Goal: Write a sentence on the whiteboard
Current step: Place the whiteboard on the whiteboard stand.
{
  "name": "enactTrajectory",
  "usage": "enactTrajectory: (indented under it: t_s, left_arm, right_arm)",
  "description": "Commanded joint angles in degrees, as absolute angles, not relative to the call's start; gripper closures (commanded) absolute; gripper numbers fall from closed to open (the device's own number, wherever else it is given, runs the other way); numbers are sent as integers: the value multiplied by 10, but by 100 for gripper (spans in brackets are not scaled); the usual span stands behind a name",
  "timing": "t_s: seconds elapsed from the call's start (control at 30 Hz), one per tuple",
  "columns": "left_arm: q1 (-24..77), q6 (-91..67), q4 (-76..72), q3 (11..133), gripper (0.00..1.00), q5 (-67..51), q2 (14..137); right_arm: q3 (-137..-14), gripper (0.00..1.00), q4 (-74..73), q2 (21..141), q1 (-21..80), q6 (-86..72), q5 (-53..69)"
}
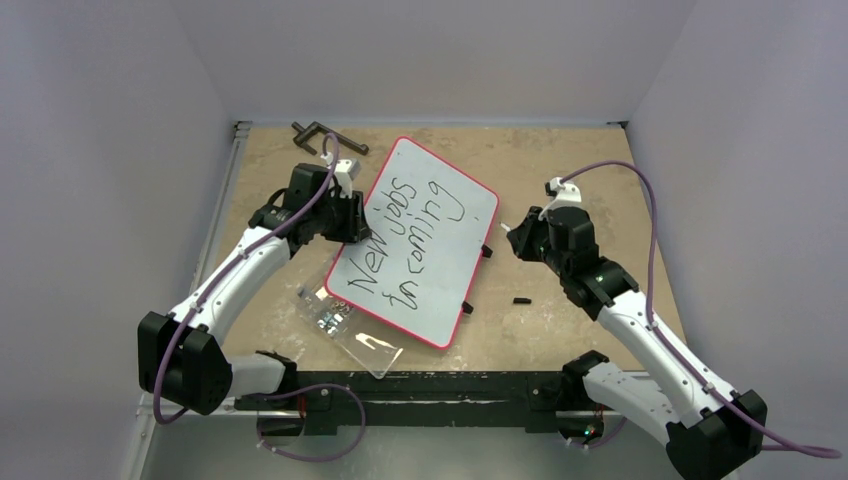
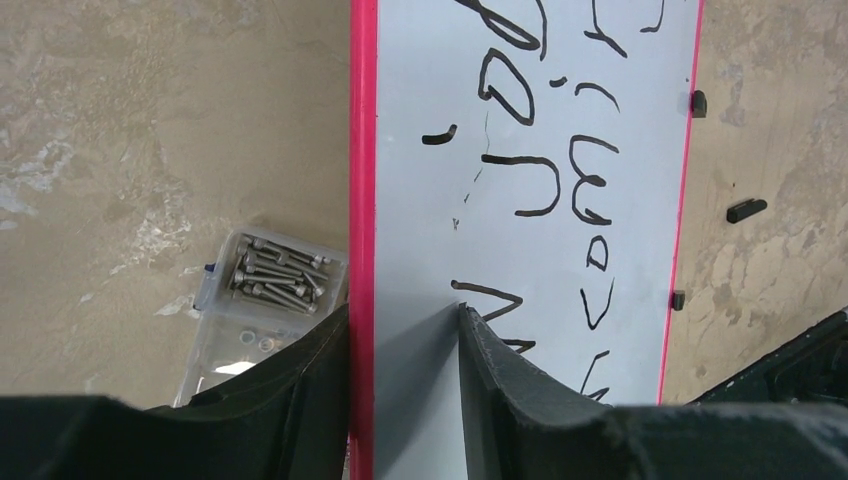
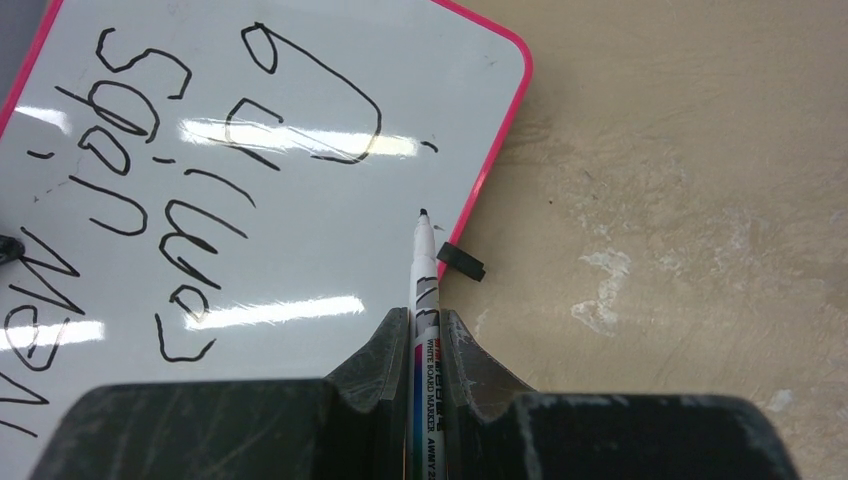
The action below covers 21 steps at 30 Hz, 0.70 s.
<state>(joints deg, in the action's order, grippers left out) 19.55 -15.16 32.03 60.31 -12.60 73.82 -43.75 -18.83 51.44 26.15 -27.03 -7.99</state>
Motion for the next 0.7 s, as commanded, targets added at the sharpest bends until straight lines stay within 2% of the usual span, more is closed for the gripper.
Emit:
enactTrajectory:
  t_s: [0.0,0.37,0.67]
  left_arm:
    - [196,-124,356,621,61,-100,735]
    - [228,-121,375,661,59,-102,724]
    - [244,-117,388,680,51,-90,724]
  right_arm:
    - [-434,100,-166,518,262,-267,-81]
    - [-436,100,-161,529,262,-268,-78]
    - [-437,100,-162,529,262,-268,-78]
